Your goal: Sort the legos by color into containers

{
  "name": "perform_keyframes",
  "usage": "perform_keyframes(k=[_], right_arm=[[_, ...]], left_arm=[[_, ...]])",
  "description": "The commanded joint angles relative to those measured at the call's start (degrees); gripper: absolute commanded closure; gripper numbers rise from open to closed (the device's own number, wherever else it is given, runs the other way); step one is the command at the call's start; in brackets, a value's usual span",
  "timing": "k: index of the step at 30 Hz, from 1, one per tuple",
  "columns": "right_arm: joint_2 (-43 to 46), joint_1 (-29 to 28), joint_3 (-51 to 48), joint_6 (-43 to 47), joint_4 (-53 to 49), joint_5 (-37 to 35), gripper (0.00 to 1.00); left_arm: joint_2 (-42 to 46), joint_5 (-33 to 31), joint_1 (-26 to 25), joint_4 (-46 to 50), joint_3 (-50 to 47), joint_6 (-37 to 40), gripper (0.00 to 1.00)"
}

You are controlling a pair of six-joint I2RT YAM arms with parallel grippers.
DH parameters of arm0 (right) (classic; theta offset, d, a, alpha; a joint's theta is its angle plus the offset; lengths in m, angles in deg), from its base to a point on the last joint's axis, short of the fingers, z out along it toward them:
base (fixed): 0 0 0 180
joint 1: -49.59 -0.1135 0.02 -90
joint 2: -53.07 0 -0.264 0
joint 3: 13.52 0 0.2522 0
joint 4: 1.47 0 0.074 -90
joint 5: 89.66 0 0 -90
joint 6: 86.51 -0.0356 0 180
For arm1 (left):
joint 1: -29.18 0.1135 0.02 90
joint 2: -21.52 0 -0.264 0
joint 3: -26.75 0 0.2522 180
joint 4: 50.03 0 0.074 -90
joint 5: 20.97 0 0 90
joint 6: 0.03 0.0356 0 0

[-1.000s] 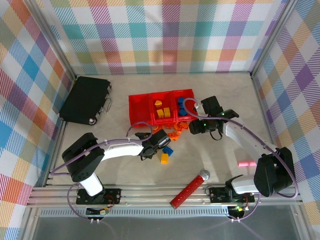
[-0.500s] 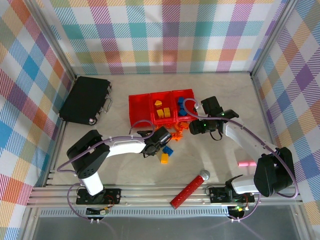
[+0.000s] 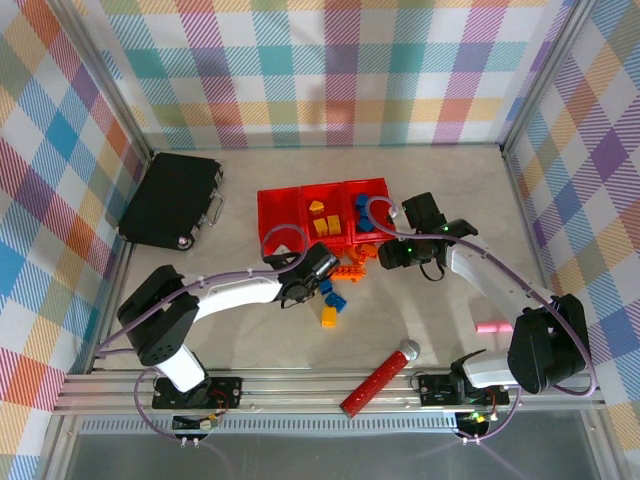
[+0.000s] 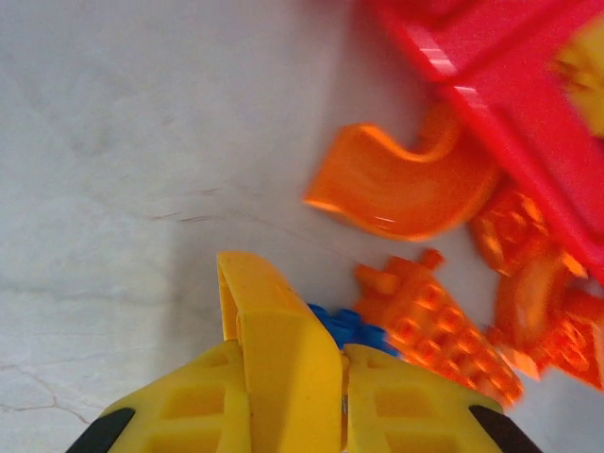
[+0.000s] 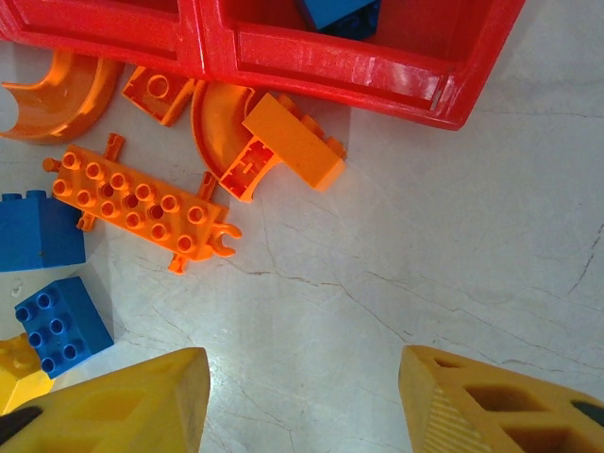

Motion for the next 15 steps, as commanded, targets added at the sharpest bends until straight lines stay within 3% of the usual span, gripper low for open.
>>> perform_keyframes(k=[1,9,15], right_arm=[[2.2,-0.2,-0.7,0.2,1.0,0.3,0.44],[8.2,-0.2,-3.5,-4.3,4.0,-3.8,0.44],[10.5,-0.2,-6.4,-8.7,4.8,-0.4,0.43]], left_arm=[[3.8,-1.3,0.5,5.5,5.5,15.3,0.97],[0.0,-2.2,2.4,14.6,24.3,41.9,0.94],[-5.3,0.3,6.4,9.0,30.5,53.4,0.91]])
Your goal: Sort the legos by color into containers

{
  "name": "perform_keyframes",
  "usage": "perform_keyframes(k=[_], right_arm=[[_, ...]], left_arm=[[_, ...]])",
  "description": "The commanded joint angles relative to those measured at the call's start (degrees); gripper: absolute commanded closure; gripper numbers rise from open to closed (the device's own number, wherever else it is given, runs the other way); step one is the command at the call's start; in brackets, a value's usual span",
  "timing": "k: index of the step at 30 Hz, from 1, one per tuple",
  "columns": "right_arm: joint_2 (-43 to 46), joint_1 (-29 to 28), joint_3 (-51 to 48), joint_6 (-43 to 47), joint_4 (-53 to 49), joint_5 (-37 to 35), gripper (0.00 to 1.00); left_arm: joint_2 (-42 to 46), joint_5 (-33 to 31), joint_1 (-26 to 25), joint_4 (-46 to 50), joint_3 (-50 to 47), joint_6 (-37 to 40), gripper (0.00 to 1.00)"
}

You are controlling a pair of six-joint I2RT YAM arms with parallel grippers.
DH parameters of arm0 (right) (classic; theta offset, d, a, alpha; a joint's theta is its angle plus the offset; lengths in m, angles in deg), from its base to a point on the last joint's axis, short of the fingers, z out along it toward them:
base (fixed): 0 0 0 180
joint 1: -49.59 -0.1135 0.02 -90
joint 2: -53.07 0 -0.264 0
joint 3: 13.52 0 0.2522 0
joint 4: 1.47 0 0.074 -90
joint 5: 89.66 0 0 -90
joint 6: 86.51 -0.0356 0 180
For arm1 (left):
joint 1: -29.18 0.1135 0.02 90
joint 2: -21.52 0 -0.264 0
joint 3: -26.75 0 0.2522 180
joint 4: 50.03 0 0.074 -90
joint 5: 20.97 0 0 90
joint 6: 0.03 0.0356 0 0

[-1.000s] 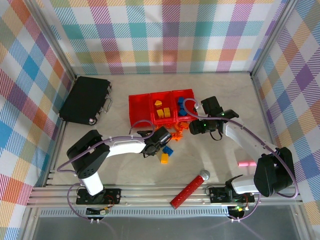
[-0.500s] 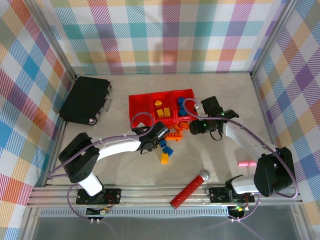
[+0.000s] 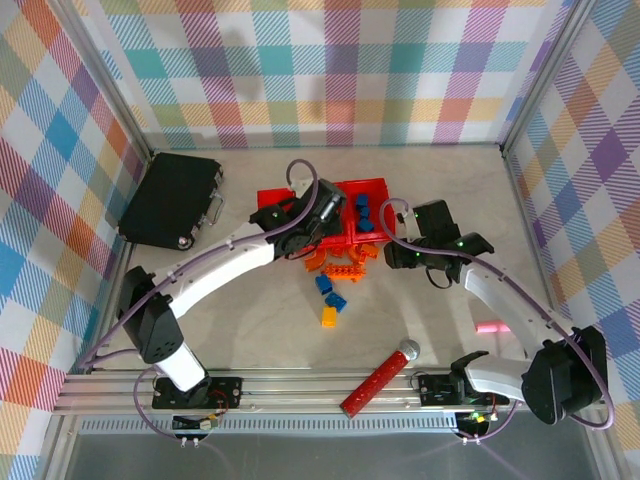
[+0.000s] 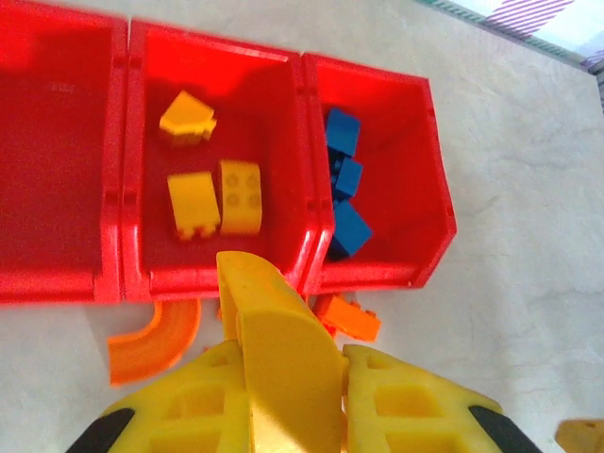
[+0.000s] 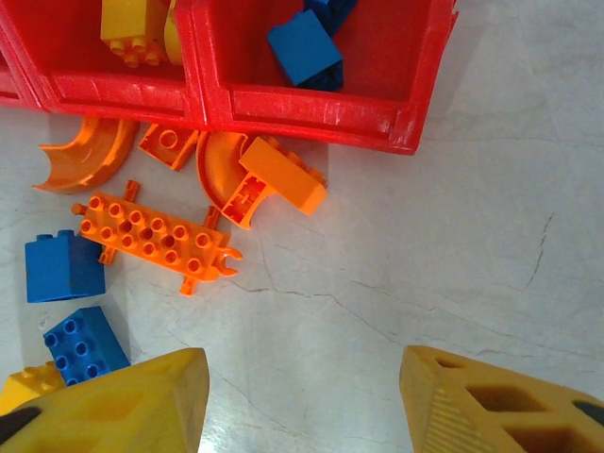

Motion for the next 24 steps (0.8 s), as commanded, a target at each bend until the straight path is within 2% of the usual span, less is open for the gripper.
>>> perform_keyframes(k=[1,8,14,24], right_arm=[[1.4,-0.2,-2.2,-4.5,1.6,2.5,0.44],[5.2,-0.2,-6.8,-7.6,2.3,6.2,0.44],[5.3,-0.2,-5.5,-5.9,-2.0,6.1,0.44],[8.5,-0.2,-5.2,-6.6,-5.2,6.1,0.45]], left_arm=[[-4.6,2.2,3.2,-1.8,2.4,11.4,0.91],[-13.7,6.5,8.2,-8.8,7.3,16.5,0.92],[-19.4,12.0,11.4,-14.5,9.4,14.5,0.91],[-27.6,12.8,12.8,-12.8,15.7,12.5,0.84]])
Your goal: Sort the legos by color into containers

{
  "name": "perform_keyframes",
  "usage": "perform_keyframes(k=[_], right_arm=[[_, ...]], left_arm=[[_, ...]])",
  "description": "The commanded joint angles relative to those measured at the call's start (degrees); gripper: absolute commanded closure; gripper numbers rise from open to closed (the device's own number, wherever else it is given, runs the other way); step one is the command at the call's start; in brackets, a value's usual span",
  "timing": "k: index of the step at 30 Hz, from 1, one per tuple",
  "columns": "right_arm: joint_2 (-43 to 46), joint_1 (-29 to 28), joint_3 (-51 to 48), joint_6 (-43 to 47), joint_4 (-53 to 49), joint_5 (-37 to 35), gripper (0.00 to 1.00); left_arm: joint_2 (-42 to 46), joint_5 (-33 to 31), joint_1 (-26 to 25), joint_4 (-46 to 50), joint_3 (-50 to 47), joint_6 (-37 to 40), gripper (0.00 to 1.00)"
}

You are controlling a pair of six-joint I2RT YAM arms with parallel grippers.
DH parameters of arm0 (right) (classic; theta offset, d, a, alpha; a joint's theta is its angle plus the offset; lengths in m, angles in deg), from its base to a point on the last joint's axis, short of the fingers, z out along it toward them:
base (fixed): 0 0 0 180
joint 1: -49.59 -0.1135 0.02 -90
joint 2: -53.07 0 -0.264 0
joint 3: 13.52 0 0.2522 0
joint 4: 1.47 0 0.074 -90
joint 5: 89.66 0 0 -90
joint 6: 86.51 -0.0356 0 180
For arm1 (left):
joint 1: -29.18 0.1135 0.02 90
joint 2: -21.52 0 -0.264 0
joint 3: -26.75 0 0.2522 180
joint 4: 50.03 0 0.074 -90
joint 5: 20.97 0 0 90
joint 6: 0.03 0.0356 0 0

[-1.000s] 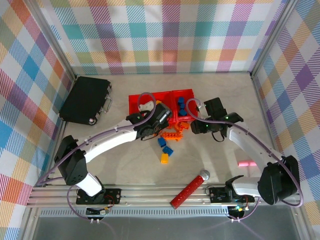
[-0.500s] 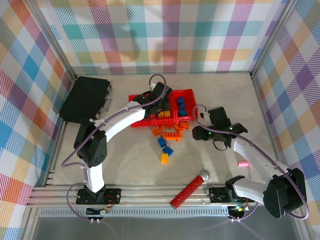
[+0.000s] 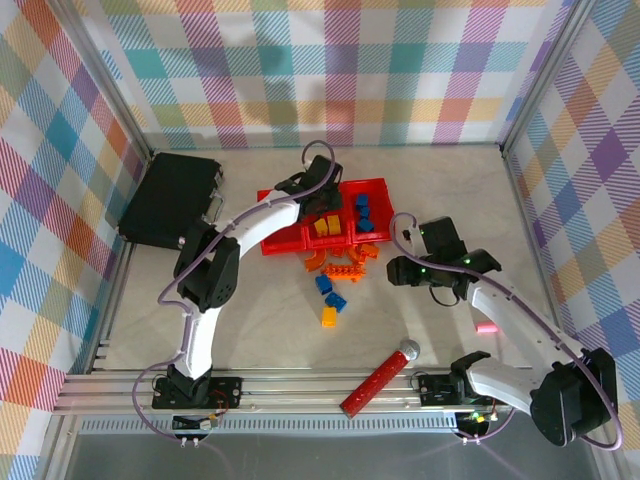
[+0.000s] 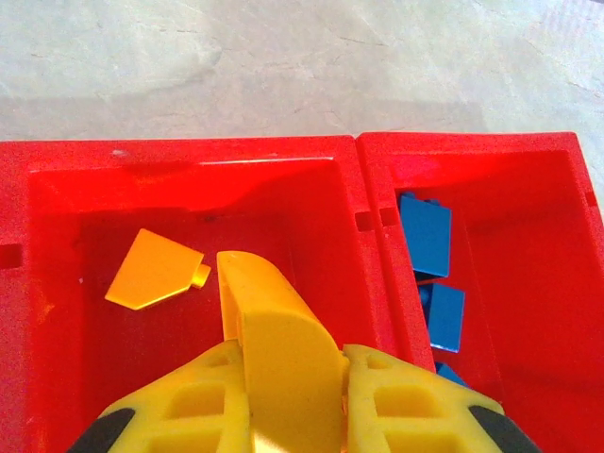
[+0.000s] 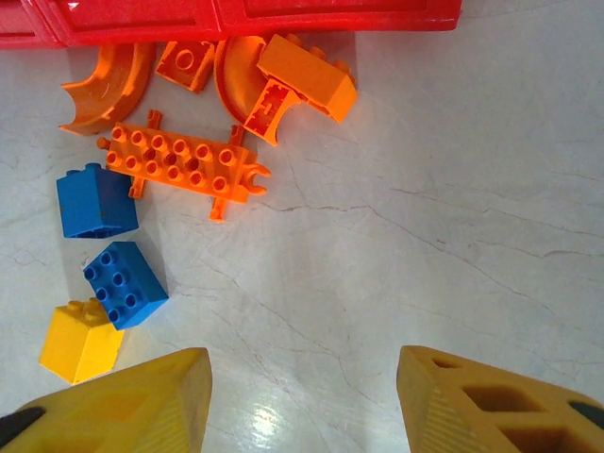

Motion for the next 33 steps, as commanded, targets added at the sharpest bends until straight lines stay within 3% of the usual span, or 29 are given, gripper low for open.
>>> perform_keyframes(k=[1,22,33], right_arm=[[2.2,-0.2,1.0,-1.0,-2.3,1.2,0.45],[8.6,-0.2,-0.1,-3.2,-5.9,2.6,0.46],[7.5,-0.2,-0.1,-6.5,-5.0,4.9,0.45]], left_arm=[[-2.4,1.5,0.4,-1.0,2.9,-0.7,0.84],[-2.9,2.4,1.3,-2.3,3.3,-0.3,0.58],[8.3,6.6,0.9,-5.2,-2.2,3.7,0.44]])
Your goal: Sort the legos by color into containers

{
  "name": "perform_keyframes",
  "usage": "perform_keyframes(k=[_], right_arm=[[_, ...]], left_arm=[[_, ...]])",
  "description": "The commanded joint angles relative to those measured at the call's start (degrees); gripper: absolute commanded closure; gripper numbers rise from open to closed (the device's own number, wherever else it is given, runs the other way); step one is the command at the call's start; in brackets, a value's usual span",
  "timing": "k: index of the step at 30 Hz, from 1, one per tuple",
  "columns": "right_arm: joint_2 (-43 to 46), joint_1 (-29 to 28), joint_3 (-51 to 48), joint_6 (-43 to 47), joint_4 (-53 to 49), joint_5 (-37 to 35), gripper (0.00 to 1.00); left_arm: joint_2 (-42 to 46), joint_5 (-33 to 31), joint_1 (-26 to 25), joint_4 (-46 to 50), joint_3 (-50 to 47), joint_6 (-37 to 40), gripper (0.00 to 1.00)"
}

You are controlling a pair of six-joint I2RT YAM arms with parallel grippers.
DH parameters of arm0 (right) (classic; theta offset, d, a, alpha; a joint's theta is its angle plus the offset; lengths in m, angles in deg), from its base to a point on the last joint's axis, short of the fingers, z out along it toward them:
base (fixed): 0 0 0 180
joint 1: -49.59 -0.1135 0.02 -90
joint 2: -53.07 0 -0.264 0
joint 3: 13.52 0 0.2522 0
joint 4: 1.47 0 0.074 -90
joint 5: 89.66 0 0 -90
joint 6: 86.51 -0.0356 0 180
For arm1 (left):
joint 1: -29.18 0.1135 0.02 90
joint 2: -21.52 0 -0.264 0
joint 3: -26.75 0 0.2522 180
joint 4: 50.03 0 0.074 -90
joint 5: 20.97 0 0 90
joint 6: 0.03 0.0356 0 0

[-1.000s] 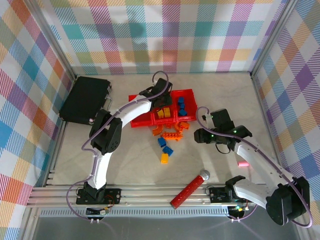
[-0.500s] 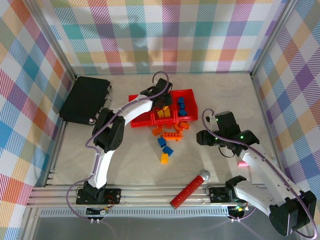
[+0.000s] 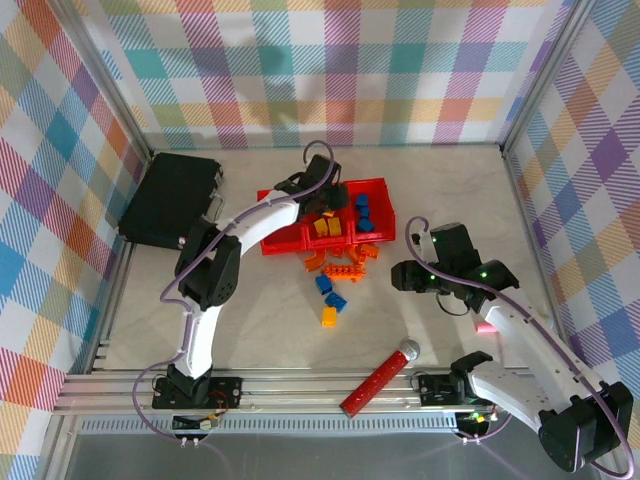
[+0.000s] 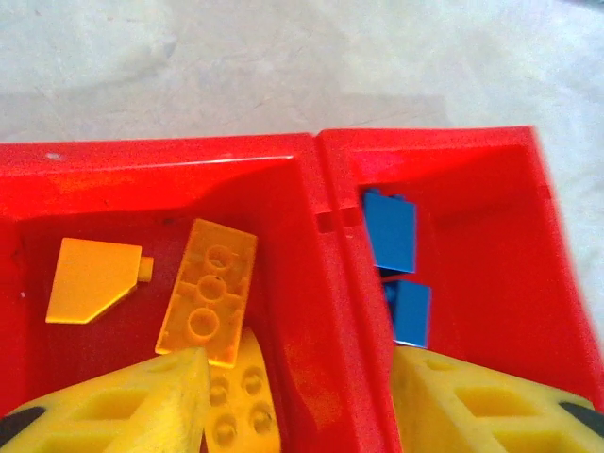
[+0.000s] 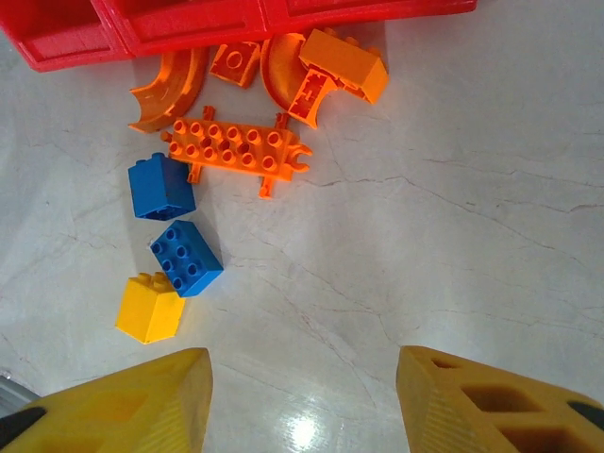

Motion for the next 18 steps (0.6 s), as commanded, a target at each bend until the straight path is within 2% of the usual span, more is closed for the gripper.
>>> perform_keyframes(k=[1,5,10,13,18], right_arm=[[-0.6,-0.2,0.0,-2.3,-0.1,1.3,0.45],[-0.2,-0.2,0.0,-3.9,-0.3,-1.8,0.40],[0.7,-0.2,-0.2,-4.9,0.2,-5.0,0.27],[0.0,-0.2,0.0,-5.0,0.9,-5.5,0.20],[-2.1,-0.1,0.7,-4.4,2.0,-6.5,0.15]], left_arm=[[8.6,1.5,-0.3,-1.9,-1.9,3.5,0.42],[16.7,-0.4,-1.7,1.2,-8.1,6.1,0.37],[28.4,-3.8,-5.1,4.2,-21.7,6.9,0.28],[34.3,-5.8,-8.2,7.9,-28.5,6.2,0.21],[42.0,-8.5,-15.1,12.7,-37.3,2.7,0.13]])
